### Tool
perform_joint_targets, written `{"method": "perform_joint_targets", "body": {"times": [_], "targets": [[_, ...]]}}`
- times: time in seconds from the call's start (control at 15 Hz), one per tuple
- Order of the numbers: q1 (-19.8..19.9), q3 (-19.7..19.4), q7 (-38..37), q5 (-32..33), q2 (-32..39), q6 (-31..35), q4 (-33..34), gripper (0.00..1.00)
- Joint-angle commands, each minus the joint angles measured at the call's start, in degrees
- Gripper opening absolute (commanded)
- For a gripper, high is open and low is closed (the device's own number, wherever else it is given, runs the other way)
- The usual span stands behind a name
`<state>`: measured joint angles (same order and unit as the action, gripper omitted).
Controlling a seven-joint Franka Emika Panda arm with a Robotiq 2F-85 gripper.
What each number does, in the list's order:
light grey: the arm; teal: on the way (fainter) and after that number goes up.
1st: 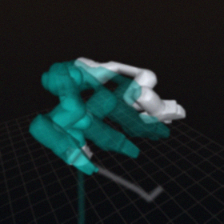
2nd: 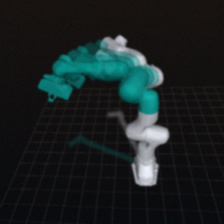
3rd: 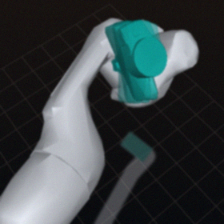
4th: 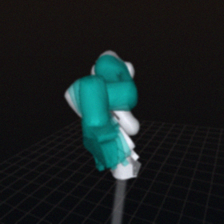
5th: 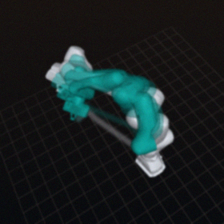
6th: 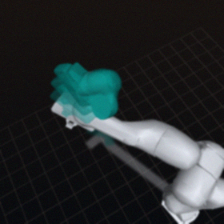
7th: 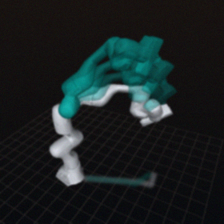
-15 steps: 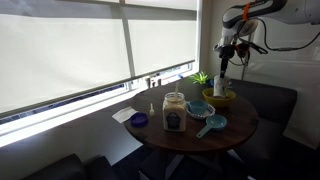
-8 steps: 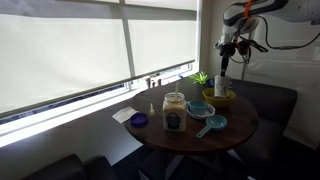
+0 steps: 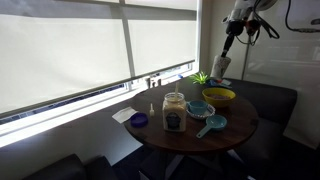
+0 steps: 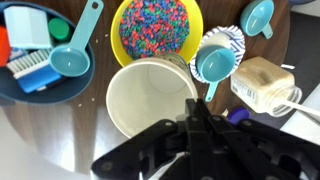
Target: Remove the stacked coffee cups from the bowl and put them on the table
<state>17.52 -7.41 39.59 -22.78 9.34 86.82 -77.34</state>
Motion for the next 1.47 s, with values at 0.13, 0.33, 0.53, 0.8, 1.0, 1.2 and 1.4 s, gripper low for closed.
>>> {"method": "perform_joint_targets", "body": {"times": [0.13,0.33,0.53,0.8,1.0,1.2,1.4], "targets": [[-5.74,2.26,-6.13,10.01,-3.37,19.89,-3.21,0.01],[-9.43,3.08,-10.5,20.39,-0.56,29.42,-3.92,0.01],[-12.26,2.72,-15.47,28.87,2.54,28.88,-4.12,0.01],[-13.02,3.32,-17.15,32.44,5.48,24.4,-4.24,0.01],[-12.44,3.67,-16.02,30.95,6.67,20.33,-4.01,0.01],[-12.49,3.37,-16.91,32.01,7.41,18.03,-4.04,0.01],[-12.19,3.45,-17.6,31.29,8.07,18.8,-4.26,0.01]]}}
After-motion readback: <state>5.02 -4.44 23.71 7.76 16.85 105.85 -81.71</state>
